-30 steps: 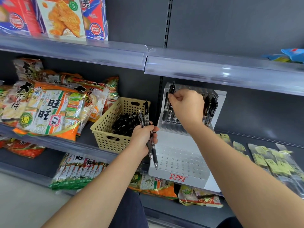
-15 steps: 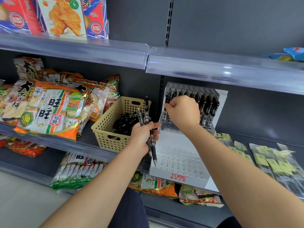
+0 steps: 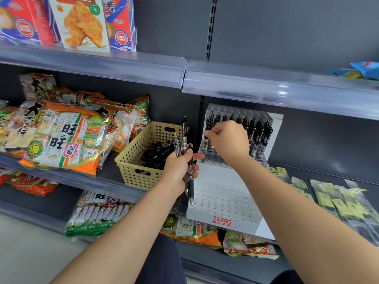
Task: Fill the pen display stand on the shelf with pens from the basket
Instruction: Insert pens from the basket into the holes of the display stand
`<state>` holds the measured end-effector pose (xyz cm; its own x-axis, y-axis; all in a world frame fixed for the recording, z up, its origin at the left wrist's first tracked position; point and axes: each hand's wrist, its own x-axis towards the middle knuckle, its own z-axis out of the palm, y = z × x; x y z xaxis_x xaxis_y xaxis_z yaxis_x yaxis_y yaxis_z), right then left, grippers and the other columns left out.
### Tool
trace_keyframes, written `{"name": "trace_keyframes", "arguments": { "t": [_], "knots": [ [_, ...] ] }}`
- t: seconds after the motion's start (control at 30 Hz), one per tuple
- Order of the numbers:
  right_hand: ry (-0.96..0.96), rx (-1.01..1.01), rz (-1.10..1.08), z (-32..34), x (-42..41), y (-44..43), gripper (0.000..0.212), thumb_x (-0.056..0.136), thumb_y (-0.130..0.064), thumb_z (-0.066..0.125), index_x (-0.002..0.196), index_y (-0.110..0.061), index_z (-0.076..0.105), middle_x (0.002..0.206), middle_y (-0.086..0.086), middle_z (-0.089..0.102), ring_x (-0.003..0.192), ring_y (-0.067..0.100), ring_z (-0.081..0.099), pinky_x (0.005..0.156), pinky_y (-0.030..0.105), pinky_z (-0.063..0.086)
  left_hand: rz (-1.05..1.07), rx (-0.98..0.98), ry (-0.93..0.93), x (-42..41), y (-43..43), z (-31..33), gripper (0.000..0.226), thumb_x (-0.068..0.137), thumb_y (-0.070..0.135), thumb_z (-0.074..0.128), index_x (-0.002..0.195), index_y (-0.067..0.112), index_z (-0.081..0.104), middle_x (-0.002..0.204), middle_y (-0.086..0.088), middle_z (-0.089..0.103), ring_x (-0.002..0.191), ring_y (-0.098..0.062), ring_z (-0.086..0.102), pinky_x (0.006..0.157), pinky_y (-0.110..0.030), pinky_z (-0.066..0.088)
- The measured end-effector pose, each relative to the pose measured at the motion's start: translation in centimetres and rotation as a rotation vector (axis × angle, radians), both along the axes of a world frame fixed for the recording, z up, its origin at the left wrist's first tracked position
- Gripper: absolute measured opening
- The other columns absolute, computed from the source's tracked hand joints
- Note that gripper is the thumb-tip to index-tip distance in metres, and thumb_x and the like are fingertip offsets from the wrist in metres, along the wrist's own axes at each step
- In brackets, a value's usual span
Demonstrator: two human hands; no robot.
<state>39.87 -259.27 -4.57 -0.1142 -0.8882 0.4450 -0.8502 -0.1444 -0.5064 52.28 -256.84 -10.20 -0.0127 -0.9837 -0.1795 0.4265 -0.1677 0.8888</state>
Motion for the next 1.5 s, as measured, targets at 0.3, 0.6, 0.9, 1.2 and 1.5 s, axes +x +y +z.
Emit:
{"name": "trace_keyframes", "arguments": {
  "t": [0.3, 0.6, 0.9, 1.2, 1.5],
  "knots": [
    [-0.385, 0.145, 0.118, -0.6, 0.2, 1.2, 0.022, 0.091, -0.028, 0.060, 0.072, -0.019, 0.068, 0.060, 0.000, 0.069, 0.050, 0.017, 0.061, 0.054, 0.034, 0.056, -0.137, -0.077, -0.008, -0.1, 1.0, -0.2, 0.017, 0.099, 0.013, 0.049, 0.108, 0.001, 0.058, 0.073, -0.007, 0.070, 0.045, -0.014, 0.045, 0.037, -0.021, 0.032],
    [-0.529, 0.097, 0.153, 0.7, 0.5, 2.3, 0.040, 0.078, -0.045, 0.074, 0.075, -0.006, 0.069, 0.076, 0.017, 0.070, 0.056, 0.017, 0.057, 0.062, 0.049, 0.059, -0.145, -0.249, -0.198, -1.1, 2.0, -0.8, 0.011, 0.099, 0.010, 0.049, 0.100, 0.016, 0.058, 0.081, -0.005, 0.067, 0.052, -0.013, 0.045, 0.045, -0.026, 0.034],
    [-0.611, -0.034, 0.082, 2.2, -0.8, 2.4, 0.031, 0.090, -0.035, 0.064, 0.069, -0.011, 0.066, 0.062, 0.004, 0.066, 0.053, 0.017, 0.061, 0.065, 0.041, 0.060, -0.149, -0.235, -0.255, -1.6, 2.0, -1.1, 0.010, 0.098, 0.010, 0.049, 0.100, 0.019, 0.055, 0.082, -0.004, 0.067, 0.054, -0.013, 0.046, 0.045, -0.026, 0.035],
    [-0.251, -0.230, -0.072, 2.4, -1.9, 1.7, 0.046, 0.094, -0.038, 0.055, 0.061, -0.007, 0.058, 0.051, 0.007, 0.055, 0.047, 0.024, 0.045, 0.050, 0.031, 0.035, -0.125, -0.164, -0.226, -1.7, 1.9, -1.1, 0.015, 0.099, 0.010, 0.048, 0.100, 0.024, 0.054, 0.081, -0.004, 0.068, 0.054, -0.014, 0.048, 0.045, -0.025, 0.036],
    [-0.132, -0.219, -0.035, 1.9, -1.7, 1.2, 0.047, 0.095, -0.036, 0.055, 0.058, -0.007, 0.053, 0.045, 0.001, 0.044, 0.041, 0.015, 0.036, 0.045, 0.024, 0.027, -0.096, -0.171, -0.207, -1.6, 1.5, -1.1, 0.007, 0.099, 0.012, 0.048, 0.099, 0.018, 0.051, 0.084, -0.005, 0.070, 0.055, -0.016, 0.051, 0.046, -0.026, 0.038]
  ]
}}
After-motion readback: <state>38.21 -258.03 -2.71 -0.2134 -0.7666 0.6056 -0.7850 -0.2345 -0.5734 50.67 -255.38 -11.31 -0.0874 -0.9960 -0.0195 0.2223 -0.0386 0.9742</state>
